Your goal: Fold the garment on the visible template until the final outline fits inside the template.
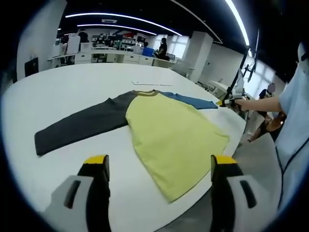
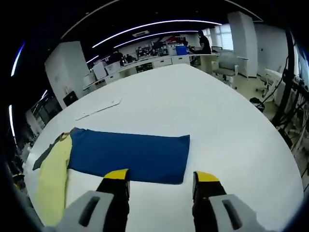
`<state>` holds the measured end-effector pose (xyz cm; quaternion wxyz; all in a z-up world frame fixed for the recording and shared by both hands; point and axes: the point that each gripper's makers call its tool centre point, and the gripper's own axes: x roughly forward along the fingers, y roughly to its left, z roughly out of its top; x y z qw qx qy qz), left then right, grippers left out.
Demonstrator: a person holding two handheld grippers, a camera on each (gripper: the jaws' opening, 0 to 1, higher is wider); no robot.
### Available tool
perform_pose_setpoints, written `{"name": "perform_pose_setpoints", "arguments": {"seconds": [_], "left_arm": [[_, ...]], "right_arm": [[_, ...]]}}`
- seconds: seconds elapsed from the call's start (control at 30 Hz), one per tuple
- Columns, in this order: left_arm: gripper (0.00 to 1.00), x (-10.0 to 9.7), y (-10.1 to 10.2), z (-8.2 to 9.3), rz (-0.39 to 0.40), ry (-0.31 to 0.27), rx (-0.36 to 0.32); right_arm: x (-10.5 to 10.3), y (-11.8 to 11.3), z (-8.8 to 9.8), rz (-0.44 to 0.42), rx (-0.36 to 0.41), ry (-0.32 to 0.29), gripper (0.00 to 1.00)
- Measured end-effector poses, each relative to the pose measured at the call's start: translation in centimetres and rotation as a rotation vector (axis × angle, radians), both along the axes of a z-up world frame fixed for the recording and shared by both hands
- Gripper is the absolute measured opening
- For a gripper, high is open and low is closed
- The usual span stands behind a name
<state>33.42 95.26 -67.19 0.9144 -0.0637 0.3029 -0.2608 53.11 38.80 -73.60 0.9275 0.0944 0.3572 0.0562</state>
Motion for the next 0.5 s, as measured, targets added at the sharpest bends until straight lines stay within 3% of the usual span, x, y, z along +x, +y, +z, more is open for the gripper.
{"name": "perform_pose_setpoints", "arguments": {"seconds": [0.5], "left_arm": [[0.83, -0.58, -0.01, -0.55, 0.008, 0.021, 0.005]], "right_arm": [[-0.04, -0.02, -1.08, 0.002, -0.002, 0.048, 0.22]]}}
